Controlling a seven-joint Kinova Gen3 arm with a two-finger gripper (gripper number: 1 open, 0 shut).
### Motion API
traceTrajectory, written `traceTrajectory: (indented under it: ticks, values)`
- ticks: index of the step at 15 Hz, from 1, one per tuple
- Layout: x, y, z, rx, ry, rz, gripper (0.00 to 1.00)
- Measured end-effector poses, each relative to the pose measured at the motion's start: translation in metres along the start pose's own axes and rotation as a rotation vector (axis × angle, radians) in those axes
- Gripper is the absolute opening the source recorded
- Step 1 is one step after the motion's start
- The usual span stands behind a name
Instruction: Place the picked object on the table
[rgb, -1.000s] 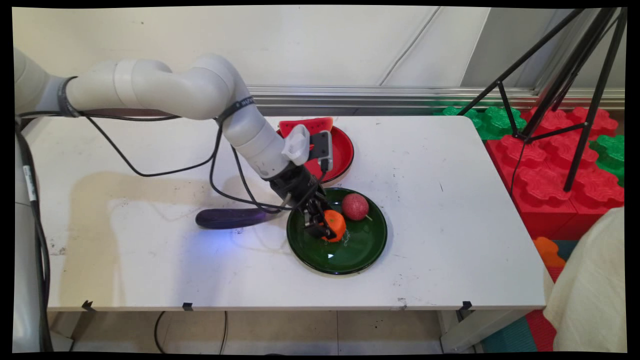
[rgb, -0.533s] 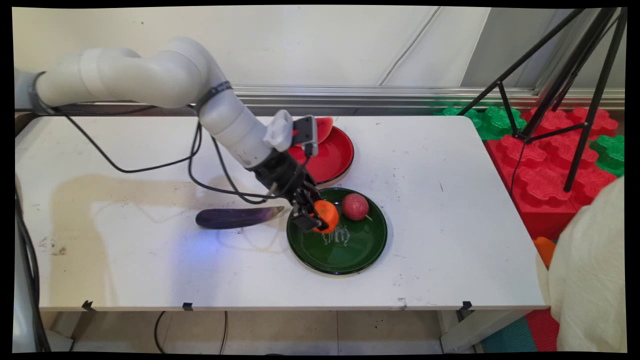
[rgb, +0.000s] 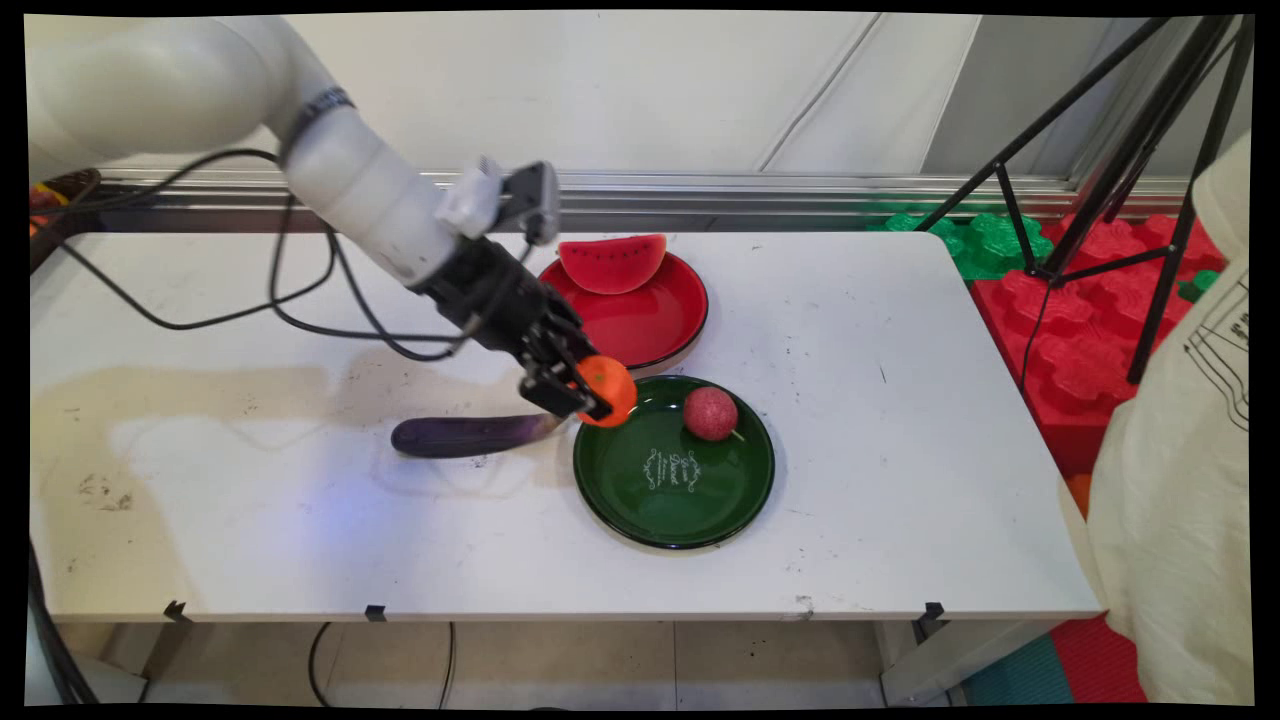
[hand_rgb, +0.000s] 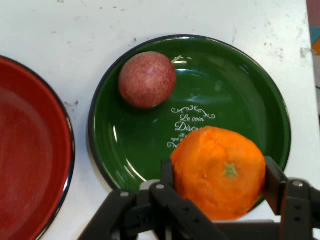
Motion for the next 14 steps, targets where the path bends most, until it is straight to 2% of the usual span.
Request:
traceTrajectory:
  ticks: [5, 9, 14]
  values:
    - [-0.014, -0.001, -0.044, 0.022, -0.005, -0.015, 0.00]
    - [-0.032, -0.004, -0.072, 0.045, -0.043, -0.027, 0.00]
    - [-0.065, -0.019, -0.099, 0.097, -0.117, -0.056, 0.00]
